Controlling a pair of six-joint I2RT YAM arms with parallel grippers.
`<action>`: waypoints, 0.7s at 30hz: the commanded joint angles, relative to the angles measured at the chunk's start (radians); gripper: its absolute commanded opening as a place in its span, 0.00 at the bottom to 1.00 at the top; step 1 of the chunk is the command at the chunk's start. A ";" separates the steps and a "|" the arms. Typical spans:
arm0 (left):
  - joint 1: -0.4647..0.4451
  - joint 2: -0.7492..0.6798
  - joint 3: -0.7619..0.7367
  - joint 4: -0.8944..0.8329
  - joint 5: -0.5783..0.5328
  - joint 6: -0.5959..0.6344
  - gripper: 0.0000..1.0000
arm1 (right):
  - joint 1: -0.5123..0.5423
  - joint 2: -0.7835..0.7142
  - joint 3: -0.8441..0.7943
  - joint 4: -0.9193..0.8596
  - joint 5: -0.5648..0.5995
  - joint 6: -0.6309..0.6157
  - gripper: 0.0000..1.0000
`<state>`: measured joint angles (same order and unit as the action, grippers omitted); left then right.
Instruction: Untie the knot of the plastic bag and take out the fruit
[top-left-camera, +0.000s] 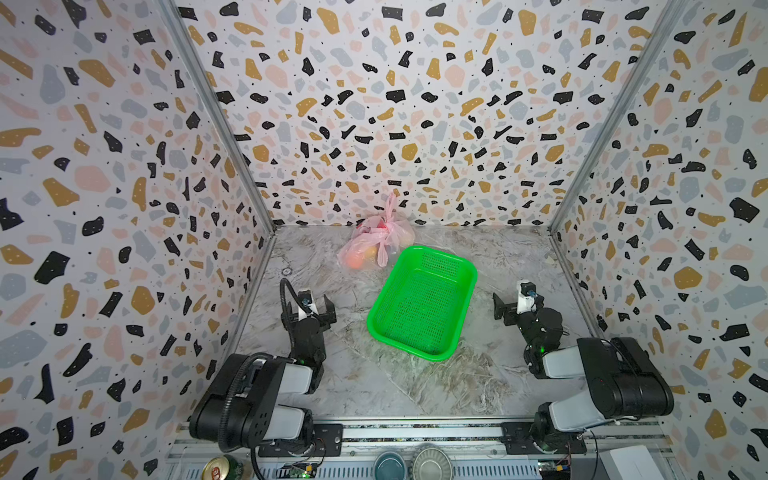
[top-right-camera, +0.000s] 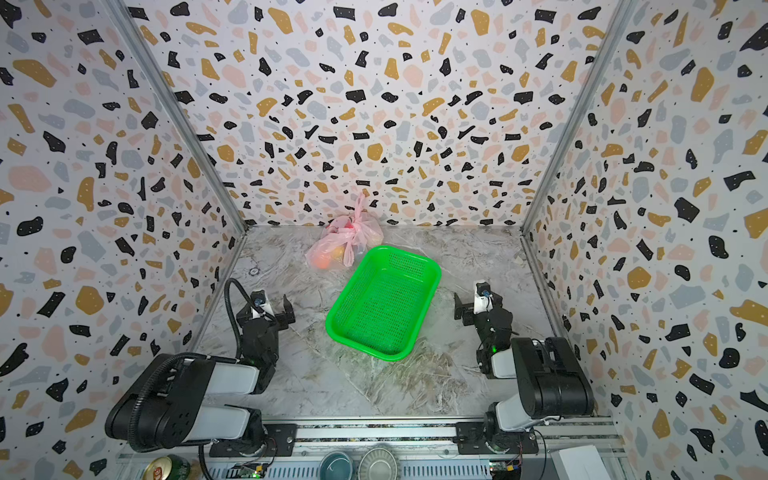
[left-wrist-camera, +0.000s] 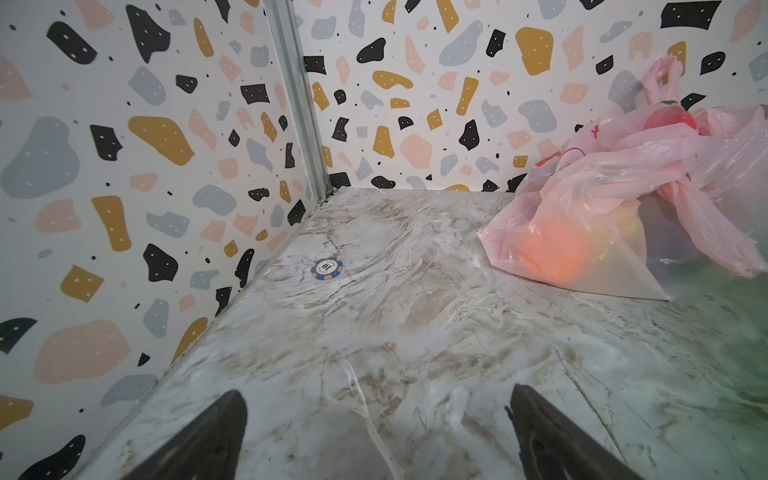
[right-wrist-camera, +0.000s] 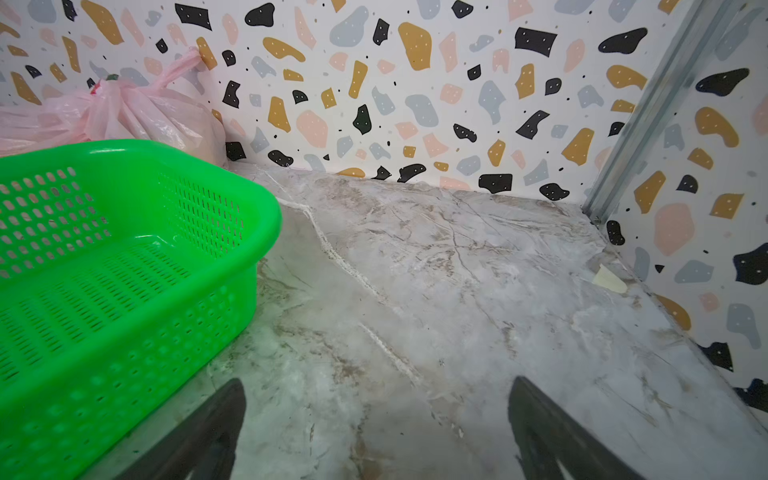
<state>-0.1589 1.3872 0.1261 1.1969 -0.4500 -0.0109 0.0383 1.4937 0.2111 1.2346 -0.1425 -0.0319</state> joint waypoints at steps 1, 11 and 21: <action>0.004 0.005 0.020 0.036 -0.004 -0.002 0.99 | -0.002 -0.003 -0.007 0.017 -0.008 -0.006 0.99; 0.004 0.006 0.020 0.037 -0.003 -0.002 1.00 | -0.007 -0.003 -0.006 0.018 -0.016 -0.005 0.99; 0.004 0.008 0.021 0.037 -0.003 -0.002 1.00 | -0.007 -0.001 -0.004 0.016 -0.017 -0.005 0.99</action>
<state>-0.1589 1.3884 0.1261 1.1969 -0.4500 -0.0109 0.0345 1.4937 0.2115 1.2346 -0.1467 -0.0319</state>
